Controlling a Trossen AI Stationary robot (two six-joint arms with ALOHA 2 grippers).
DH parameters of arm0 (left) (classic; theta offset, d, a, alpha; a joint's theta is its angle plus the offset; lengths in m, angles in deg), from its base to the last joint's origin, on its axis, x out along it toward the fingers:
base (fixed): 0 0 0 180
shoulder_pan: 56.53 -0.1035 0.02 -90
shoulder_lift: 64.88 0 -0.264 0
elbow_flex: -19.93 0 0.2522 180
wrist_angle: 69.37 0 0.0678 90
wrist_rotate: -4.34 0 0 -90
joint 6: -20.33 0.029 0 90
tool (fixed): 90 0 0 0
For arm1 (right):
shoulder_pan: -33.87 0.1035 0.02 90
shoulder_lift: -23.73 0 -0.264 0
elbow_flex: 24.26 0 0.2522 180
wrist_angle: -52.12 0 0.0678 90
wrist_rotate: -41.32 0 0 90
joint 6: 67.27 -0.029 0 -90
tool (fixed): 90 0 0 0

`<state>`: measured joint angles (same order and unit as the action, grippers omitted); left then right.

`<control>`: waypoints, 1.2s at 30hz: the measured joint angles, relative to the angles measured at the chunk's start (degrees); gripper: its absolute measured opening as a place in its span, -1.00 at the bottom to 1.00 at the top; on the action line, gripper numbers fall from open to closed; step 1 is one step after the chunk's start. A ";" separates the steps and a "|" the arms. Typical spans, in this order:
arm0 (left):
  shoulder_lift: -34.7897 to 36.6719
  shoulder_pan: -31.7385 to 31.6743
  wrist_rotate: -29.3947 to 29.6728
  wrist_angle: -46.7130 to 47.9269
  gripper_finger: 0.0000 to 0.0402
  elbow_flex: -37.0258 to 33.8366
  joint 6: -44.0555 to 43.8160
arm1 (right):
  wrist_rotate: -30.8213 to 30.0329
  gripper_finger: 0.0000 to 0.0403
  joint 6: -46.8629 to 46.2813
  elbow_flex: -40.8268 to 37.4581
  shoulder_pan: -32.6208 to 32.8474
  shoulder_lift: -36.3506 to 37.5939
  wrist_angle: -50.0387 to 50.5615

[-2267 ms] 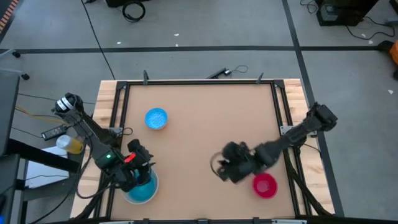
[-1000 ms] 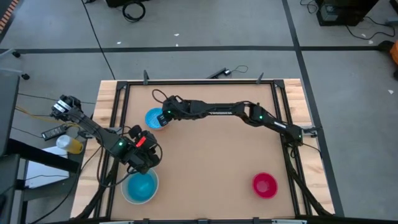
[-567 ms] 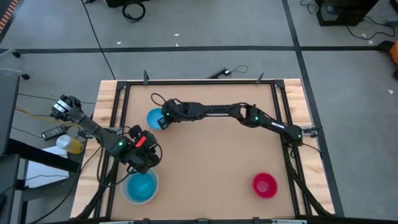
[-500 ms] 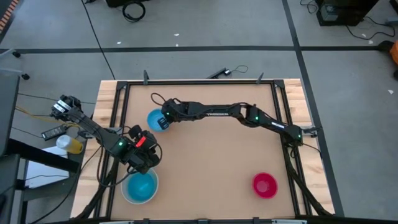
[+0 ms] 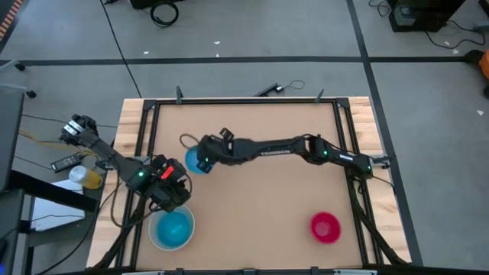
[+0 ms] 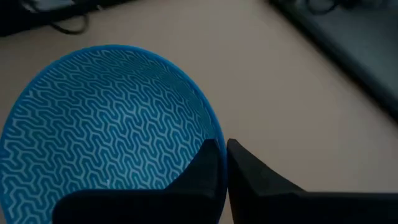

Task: Nest bowls inside each other
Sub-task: Stack the light blue bowl on top of the blue bowl

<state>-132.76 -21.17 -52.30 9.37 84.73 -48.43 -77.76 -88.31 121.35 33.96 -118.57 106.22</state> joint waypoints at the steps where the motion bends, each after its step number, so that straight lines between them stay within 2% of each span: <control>1: 0.43 0.67 -0.04 -0.03 -0.21 0.00 -0.94 | -1.21 -0.91 0.13 0.04 1.20 0.27 0.48; 5: 1.01 3.38 1.11 -0.76 -0.21 -0.02 -3.99 | -3.91 -0.91 1.98 -0.14 6.68 -0.04 -0.30; 9: 0.99 4.17 1.58 -1.73 -0.21 0.00 -4.63 | -7.17 -0.91 3.40 -0.08 10.75 -0.06 -5.42; 19: 1.01 3.25 3.01 -0.86 -0.24 0.02 -3.92 | -14.76 -0.91 12.63 -0.13 14.02 -0.04 -10.78; 22: 0.80 1.82 3.09 1.68 -0.39 0.15 -4.27 | -16.33 -0.89 14.07 -0.11 14.49 -0.04 -11.85; 27: 0.71 0.29 3.25 1.53 -0.88 0.06 -2.86 | -17.70 -0.82 14.38 0.13 15.39 0.66 -12.30; 29: 0.71 0.30 2.83 1.34 -0.94 0.02 -1.03 | -17.12 -0.78 13.21 0.17 15.51 1.19 -11.45; 32: 0.86 0.35 -1.80 2.97 -0.95 0.35 1.11 | -14.92 -0.67 10.40 0.15 15.72 1.68 -8.87; 36: 1.34 2.79 -12.91 12.65 -0.95 3.16 2.32 | -17.57 -0.45 5.09 0.03 16.51 4.88 1.97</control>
<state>-131.42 -18.38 -65.21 22.02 87.89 -46.11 -95.33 -83.21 121.38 50.47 -113.69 108.20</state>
